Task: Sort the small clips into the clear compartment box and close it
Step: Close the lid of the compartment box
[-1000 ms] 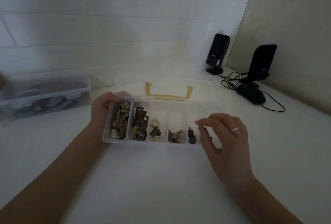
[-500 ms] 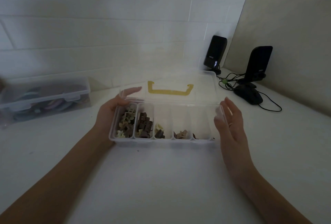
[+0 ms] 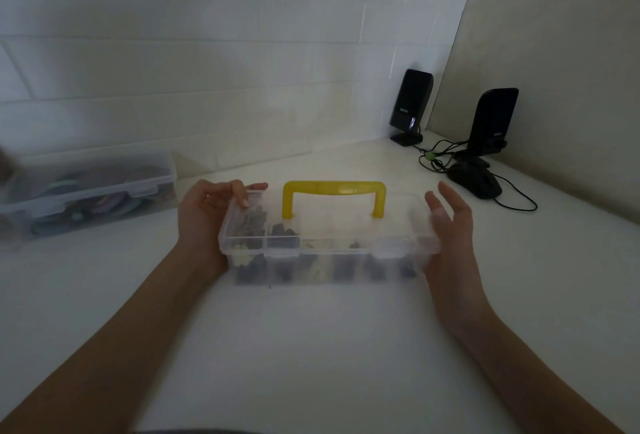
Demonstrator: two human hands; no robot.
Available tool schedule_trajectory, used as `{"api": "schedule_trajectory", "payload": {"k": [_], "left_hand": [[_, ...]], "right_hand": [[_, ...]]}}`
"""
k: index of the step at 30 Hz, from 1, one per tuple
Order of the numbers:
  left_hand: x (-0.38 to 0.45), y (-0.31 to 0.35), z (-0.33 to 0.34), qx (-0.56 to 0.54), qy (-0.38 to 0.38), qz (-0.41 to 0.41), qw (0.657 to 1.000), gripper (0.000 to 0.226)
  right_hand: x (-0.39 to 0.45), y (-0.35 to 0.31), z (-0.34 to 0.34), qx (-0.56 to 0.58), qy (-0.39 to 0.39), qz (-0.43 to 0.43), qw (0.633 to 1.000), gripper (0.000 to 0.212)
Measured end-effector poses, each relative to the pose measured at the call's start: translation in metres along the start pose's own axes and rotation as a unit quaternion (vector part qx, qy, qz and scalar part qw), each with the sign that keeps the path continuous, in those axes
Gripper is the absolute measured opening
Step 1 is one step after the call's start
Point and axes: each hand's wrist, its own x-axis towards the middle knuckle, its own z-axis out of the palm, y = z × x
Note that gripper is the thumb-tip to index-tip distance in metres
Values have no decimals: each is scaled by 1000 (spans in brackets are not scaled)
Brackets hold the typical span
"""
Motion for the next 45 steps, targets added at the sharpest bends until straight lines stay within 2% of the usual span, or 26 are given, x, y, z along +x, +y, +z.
{"api": "schedule_trajectory", "payload": {"k": [3, 6, 8, 10, 13, 15, 18, 21, 24, 26, 32, 45], "left_hand": [[-1, 1, -2, 55, 3, 6, 998, 32], [-7, 0, 1, 125, -5, 31, 992, 17], [-8, -2, 2, 179, 19, 60, 982, 34], [-14, 1, 6, 202, 29, 84, 975, 31], [-23, 7, 4, 336, 55, 143, 929, 26], [-34, 8, 1, 397, 49, 145, 905, 27], [-54, 4, 0, 358, 16, 86, 930, 26], [-68, 2, 10, 352, -4, 77, 933, 26], [-72, -5, 10, 416, 25, 94, 904, 65], [-74, -10, 8, 459, 51, 125, 878, 81], [-82, -15, 11, 524, 94, 174, 829, 76], [-83, -17, 10, 562, 91, 225, 790, 80]], "right_hand": [[0, 4, 0, -75, -3, -35, 997, 61], [-1, 2, -1, -135, -8, -85, 987, 49], [-3, 2, -1, -178, -6, -95, 979, 32], [-6, 4, 0, -202, -1, -88, 975, 24], [-10, 2, 0, -201, -16, -68, 977, 18], [-14, 1, 0, -224, -35, -65, 972, 11], [-22, -3, 2, -250, -56, -41, 966, 22], [-28, -7, 5, -251, -61, -28, 966, 22], [-31, -9, 3, -263, -53, -33, 963, 27], [-33, -8, 2, -272, -52, -31, 960, 21], [-34, -6, 0, -290, -56, -39, 955, 20], [-21, 1, -4, -326, -50, -70, 942, 27]]}}
